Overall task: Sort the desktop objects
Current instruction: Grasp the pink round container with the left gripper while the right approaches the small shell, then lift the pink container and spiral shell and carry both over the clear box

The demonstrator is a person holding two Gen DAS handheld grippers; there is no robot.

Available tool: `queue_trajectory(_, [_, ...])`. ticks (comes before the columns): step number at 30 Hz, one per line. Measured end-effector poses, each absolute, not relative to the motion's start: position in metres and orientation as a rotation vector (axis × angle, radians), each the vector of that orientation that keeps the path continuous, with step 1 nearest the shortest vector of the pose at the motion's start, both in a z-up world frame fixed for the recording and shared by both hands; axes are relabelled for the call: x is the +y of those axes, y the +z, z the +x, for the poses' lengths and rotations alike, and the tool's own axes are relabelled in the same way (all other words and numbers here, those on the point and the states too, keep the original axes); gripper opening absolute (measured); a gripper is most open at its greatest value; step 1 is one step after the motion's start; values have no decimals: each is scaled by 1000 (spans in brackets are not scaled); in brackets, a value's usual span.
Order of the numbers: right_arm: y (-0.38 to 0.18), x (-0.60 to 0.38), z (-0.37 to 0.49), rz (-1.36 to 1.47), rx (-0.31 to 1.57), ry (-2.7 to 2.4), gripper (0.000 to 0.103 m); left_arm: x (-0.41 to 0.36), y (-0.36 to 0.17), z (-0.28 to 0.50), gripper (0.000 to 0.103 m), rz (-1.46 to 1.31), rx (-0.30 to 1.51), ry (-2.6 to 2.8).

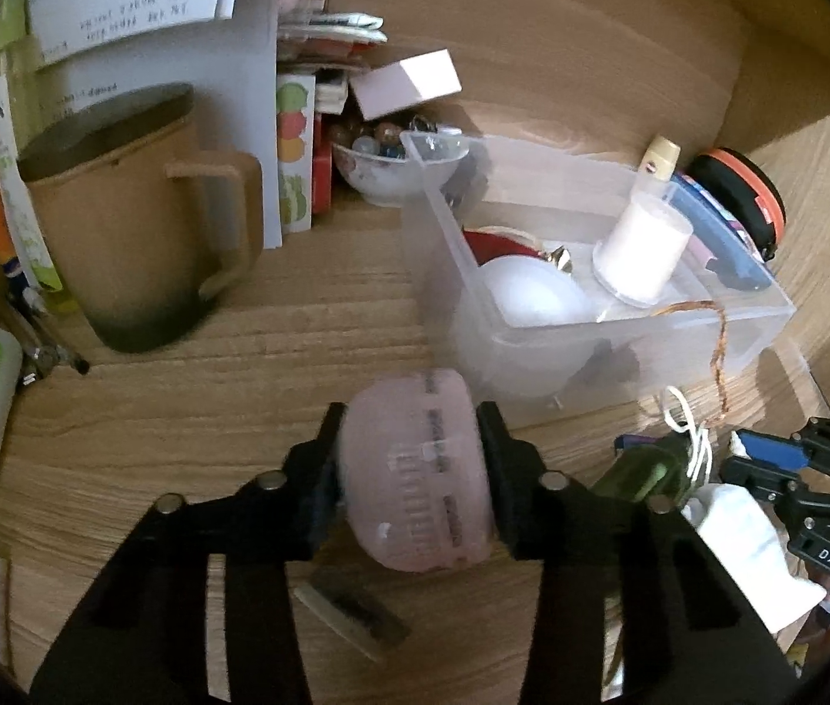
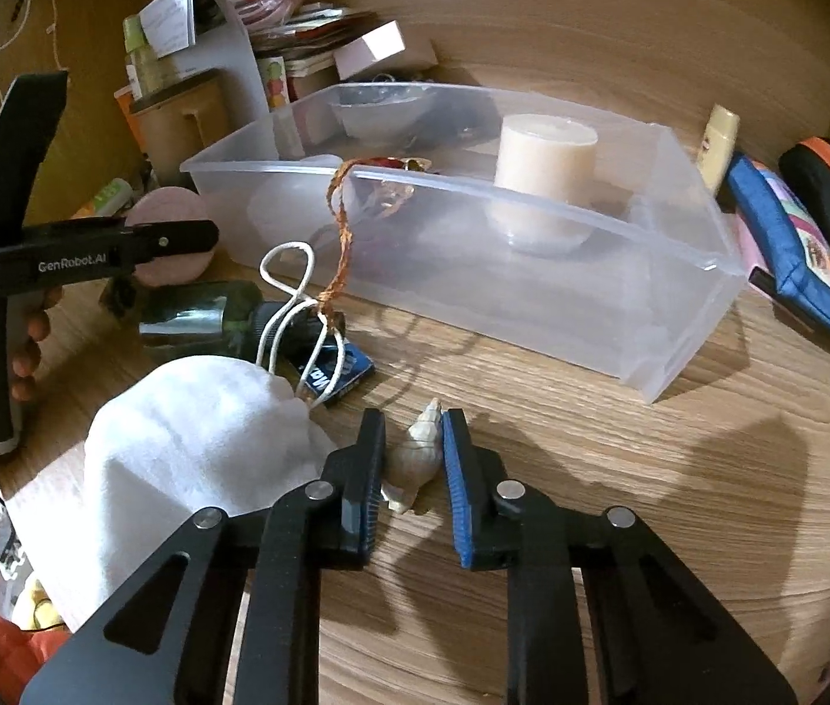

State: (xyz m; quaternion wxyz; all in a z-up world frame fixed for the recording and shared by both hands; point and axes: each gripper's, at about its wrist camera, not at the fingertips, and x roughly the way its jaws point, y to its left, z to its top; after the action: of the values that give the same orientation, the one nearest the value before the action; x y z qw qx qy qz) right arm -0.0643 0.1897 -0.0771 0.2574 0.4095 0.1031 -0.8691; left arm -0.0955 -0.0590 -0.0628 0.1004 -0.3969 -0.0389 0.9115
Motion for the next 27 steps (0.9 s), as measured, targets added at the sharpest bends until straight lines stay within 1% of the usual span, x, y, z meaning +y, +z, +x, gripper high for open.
queue_trajectory(15, [-50, 205, -60, 1005, 251, -2433, 18, -60, -48, -81, 40, -1118, -104, 2749])
queue_trajectory(22, [-38, 212, -61, 966, 242, -2454, 18, -57, -32, -71, 40, -1060, -16, 2836])
queue_trajectory(27, [-24, 215, -65, 919, 237, -2470, 18, -54, -18, -63, 40, -1010, 7, 2867])
